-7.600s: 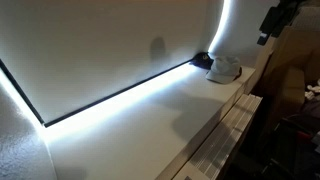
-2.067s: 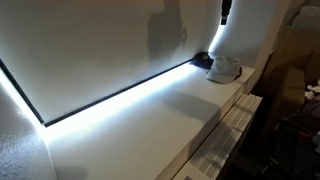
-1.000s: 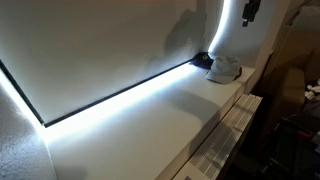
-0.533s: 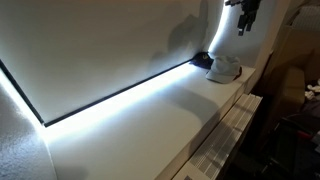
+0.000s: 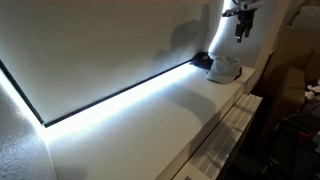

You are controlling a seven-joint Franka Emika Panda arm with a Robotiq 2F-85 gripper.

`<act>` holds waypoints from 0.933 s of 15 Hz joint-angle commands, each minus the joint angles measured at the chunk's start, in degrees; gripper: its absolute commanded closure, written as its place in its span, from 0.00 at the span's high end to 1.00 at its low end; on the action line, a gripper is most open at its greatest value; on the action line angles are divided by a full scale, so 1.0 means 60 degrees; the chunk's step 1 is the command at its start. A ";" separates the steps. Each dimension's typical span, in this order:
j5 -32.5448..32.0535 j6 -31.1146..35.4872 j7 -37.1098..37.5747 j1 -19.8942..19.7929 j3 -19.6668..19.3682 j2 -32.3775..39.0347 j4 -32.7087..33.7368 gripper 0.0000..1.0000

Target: Move the light grey cap to the left side of the windowsill

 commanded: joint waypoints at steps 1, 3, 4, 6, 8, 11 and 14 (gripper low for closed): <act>0.1698 0.0372 -0.0897 -0.0651 0.0502 -0.0444 -0.0495 1.00; 0.2853 0.0011 -0.1652 -0.1013 0.0635 -0.0142 -0.0274 1.00; 0.2981 -0.0224 -0.1161 -0.0686 0.0766 0.0392 0.0106 1.00; 0.2694 -0.0091 -0.1194 -0.0679 0.0510 0.0088 -0.0104 1.00; 0.2766 -0.0090 -0.1122 -0.0589 0.0671 0.0304 -0.0070 1.00; 0.2602 -0.0056 -0.0911 -0.0455 0.0695 0.0622 0.0082 1.00; 0.1601 -0.0106 -0.0082 -0.0054 0.0543 0.1530 0.0340 1.00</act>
